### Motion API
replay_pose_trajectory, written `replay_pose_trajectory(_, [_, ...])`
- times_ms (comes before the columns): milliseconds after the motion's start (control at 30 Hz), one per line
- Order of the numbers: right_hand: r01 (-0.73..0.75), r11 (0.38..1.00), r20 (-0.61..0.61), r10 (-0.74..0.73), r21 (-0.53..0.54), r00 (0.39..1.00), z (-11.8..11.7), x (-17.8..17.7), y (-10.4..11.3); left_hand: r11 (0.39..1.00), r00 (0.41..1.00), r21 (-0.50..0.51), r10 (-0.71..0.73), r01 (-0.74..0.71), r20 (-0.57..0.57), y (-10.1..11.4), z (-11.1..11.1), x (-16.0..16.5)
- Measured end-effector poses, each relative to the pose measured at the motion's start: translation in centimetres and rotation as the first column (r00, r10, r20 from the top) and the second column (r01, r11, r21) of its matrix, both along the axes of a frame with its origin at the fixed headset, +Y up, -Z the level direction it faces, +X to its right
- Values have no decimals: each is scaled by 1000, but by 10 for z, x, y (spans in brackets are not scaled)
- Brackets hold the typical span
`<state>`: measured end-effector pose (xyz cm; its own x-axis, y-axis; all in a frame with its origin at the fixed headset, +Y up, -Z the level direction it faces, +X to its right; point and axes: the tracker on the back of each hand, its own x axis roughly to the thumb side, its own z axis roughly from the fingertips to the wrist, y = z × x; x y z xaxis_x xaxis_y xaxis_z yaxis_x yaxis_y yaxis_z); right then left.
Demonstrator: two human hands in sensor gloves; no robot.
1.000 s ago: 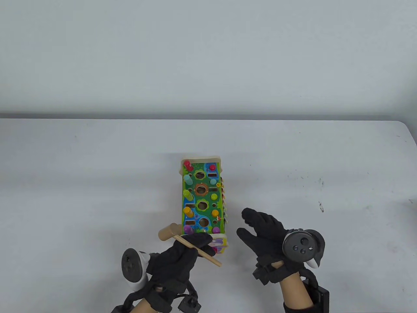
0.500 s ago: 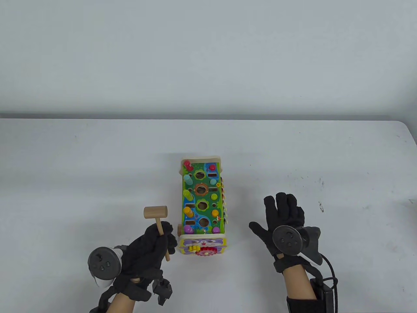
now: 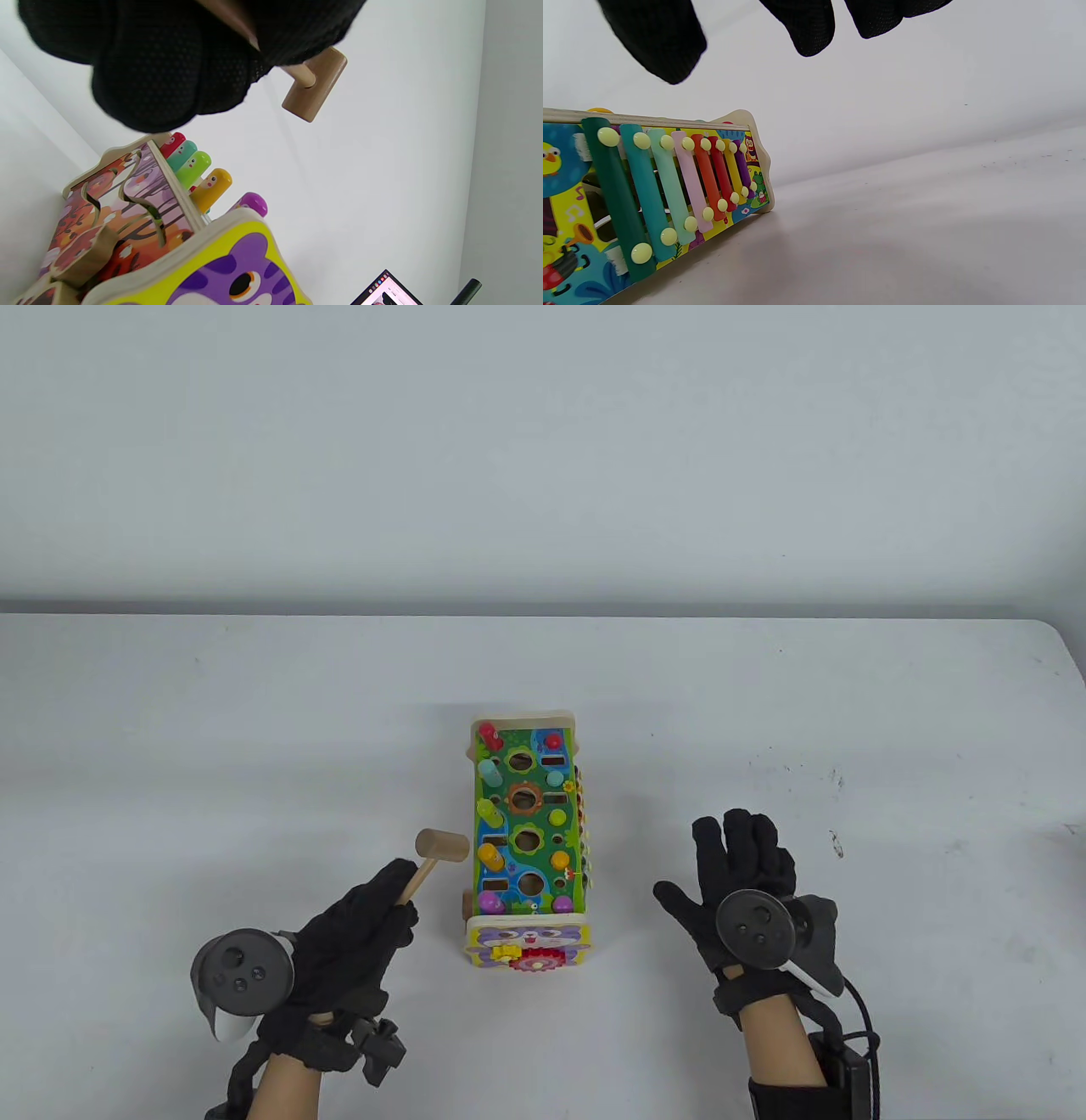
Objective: Whack-a-mole
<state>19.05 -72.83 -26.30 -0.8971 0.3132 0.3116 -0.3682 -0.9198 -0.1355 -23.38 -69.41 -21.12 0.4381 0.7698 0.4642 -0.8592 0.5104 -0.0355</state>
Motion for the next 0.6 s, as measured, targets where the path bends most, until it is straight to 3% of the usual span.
replay_pose_trajectory(367, [35, 999, 2, -35, -10, 999, 1, 1, 0, 1000, 1000, 26, -16, 15, 11, 4, 2, -6])
replay_pose_trajectory(600, [57, 998, 10, -57, -3, 998, 2, 3, 1, 994, 1000, 105, 1, -3, 22, 8, 5, -6])
